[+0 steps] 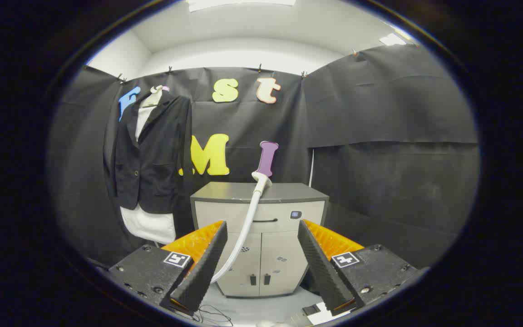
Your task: Iron the clothes twice with a garment steamer, once on the left side and once on the right side.
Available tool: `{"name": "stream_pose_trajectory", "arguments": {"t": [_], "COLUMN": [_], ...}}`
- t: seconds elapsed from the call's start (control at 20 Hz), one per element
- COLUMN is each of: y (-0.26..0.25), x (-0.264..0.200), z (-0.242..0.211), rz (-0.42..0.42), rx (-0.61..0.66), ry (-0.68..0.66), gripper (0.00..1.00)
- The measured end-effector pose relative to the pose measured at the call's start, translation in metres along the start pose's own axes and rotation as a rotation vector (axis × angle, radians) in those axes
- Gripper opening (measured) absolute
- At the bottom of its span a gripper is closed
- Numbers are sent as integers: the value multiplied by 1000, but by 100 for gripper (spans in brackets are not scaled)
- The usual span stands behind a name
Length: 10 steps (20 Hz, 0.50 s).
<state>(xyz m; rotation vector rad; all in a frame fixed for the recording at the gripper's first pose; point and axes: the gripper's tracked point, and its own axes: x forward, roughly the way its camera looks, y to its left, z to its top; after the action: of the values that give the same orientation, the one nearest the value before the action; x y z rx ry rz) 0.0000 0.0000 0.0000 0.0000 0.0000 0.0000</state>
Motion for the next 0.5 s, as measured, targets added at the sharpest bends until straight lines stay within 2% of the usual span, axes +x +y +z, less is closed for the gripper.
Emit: {"name": "stream_pose_trajectory", "arguments": {"t": [0.5], "y": [20], "x": [8], "z": [-2], "rz": [24], "rx": [4], "ry": [16], "gripper": [98]}}
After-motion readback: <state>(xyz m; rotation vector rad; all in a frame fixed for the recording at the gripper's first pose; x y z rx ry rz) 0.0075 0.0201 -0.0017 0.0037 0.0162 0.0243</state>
